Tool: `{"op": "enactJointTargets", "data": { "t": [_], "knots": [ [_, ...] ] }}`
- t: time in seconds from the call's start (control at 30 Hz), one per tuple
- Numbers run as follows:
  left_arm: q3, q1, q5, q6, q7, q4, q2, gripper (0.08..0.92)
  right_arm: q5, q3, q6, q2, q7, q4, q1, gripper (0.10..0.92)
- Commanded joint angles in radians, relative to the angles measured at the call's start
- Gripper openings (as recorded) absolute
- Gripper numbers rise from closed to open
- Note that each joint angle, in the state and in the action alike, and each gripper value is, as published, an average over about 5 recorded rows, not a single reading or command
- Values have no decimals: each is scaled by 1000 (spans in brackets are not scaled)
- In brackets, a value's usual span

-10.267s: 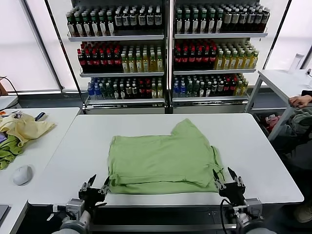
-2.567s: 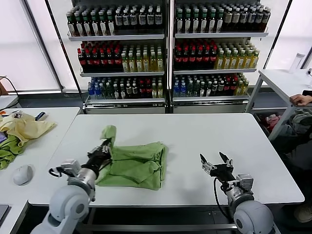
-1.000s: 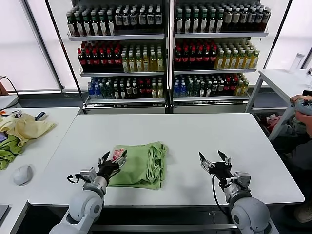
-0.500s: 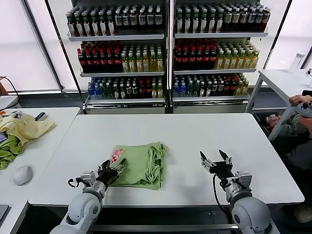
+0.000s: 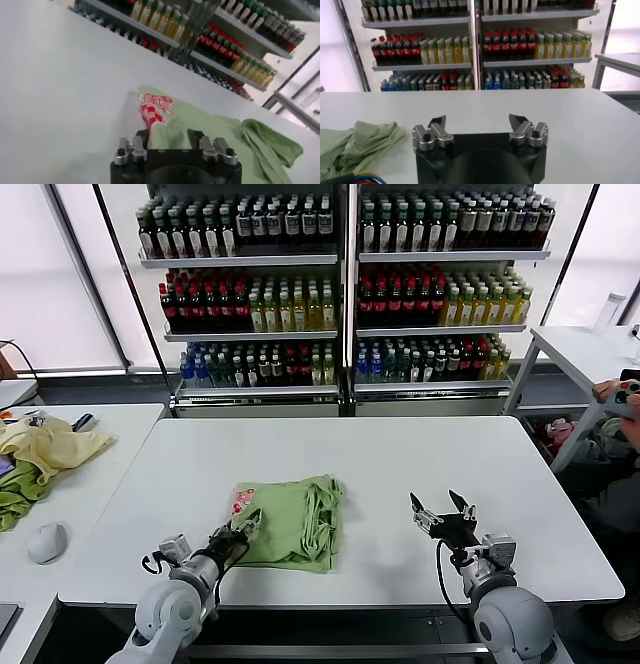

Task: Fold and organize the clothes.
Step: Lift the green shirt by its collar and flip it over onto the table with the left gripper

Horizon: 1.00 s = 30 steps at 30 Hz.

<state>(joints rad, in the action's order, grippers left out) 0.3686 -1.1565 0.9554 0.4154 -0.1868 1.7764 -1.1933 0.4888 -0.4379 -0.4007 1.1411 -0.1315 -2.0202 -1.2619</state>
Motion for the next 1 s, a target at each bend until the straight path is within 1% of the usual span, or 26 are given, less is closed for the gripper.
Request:
{"op": "enactJointTargets", "data": {
  "t": [0.03, 0.1, 0.2, 0.37, 0.6, 0.73, 0.87, 0.93, 1.0],
  "knots": [
    [69, 29, 246, -28, 9, -22, -48, 464, 1, -5, 0, 2, -1, -2, -3, 823],
    [82, 32, 268, -33, 7, -24, -59, 409, 2, -7, 0, 3, -1, -2, -4, 823],
    [97, 32, 293, -36, 7, -25, -74, 357, 3, -9, 0, 4, -1, -3, -5, 823],
    [106, 29, 323, -37, 9, -22, -97, 323, 4, -10, -1, 6, -1, -4, -5, 823],
    [118, 25, 356, -38, 15, -25, -113, 208, 6, -14, -1, 5, -1, -12, -10, 823],
    [128, 21, 366, -41, 13, -19, -115, 167, 8, -18, -1, 2, -2, -17, -12, 823],
    [158, 17, 374, -43, 2, 9, -94, 145, 12, -21, 1, 1, -2, -21, -13, 823],
    [194, 16, 380, -43, -8, 33, -66, 136, 13, -22, 2, 3, -2, -24, -13, 823],
    [251, 14, 384, -40, -17, 55, -21, 127, 15, -23, 3, 6, -3, -26, -12, 823]
  ]
}}
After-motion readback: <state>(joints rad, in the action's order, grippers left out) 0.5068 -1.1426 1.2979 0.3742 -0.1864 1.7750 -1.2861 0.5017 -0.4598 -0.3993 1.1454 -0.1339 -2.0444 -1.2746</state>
